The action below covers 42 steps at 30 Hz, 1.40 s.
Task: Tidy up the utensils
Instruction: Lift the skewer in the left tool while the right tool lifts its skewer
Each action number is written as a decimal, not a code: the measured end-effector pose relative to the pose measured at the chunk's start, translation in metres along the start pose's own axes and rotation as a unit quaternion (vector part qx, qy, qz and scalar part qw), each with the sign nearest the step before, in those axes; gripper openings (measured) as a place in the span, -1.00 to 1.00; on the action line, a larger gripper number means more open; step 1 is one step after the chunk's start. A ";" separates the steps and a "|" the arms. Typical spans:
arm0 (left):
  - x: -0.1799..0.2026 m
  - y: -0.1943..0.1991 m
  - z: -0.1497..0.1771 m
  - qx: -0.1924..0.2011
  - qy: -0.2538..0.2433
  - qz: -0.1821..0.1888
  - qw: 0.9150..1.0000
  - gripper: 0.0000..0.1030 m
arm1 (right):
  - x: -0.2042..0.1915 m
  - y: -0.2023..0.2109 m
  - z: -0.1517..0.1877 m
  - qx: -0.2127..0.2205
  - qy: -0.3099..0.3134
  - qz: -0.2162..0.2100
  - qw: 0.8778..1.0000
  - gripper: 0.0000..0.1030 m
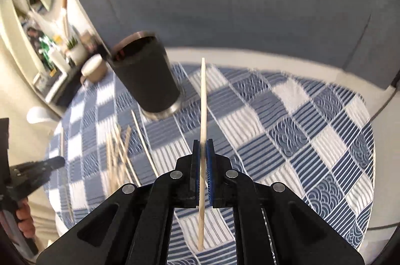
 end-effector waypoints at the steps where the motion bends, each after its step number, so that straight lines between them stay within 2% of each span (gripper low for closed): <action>1: 0.002 0.000 -0.003 0.006 0.000 -0.001 1.000 -0.91 | -0.005 0.005 -0.004 0.010 0.000 -0.010 1.000 -0.91; 6: 0.011 0.031 -0.022 0.045 -0.007 -0.002 0.999 -0.91 | -0.031 0.026 -0.024 0.047 0.026 -0.032 0.998 -0.91; 10: 0.019 0.053 -0.040 0.073 -0.012 0.003 0.997 -0.91 | -0.044 0.039 -0.042 0.070 0.030 -0.067 0.995 -0.91; 13: 0.023 0.068 -0.054 0.092 -0.009 0.008 0.996 -0.91 | -0.052 0.048 -0.058 0.087 0.038 -0.074 0.993 -0.91; 18: 0.029 0.089 -0.081 0.122 -0.010 0.015 0.992 -0.91 | -0.061 0.052 -0.081 0.108 0.042 -0.089 0.989 -0.91; 22: 0.031 0.097 -0.101 0.141 -0.011 0.026 0.990 -0.91 | -0.065 0.052 -0.095 0.126 0.042 -0.123 0.983 -0.91; 28: 0.035 0.094 -0.138 0.153 -0.021 0.071 0.985 -0.91 | -0.078 0.048 -0.121 0.170 0.048 -0.139 0.974 -0.91; 36: 0.042 0.086 -0.191 0.172 -0.035 0.137 0.975 -0.91 | -0.084 0.023 -0.155 0.196 0.055 -0.143 0.968 -0.91; 40: 0.042 0.084 -0.215 0.185 -0.035 0.188 0.964 -0.91 | -0.082 0.005 -0.171 0.203 0.056 -0.166 0.963 -0.90; 42: 0.043 0.080 -0.226 0.206 -0.035 0.207 0.956 -0.91 | -0.082 -0.002 -0.177 0.215 0.059 -0.178 0.959 -0.90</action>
Point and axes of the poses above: each gripper's, at about its wrist camera, not at the fingertips, and y roughly against the way its jaws point, x to its right, z to its underside, the point moved 1 cm from there along -y, roughly the way its jaws point, and after that the axes turned 14 degrees about -z, right-handed, at the moved point
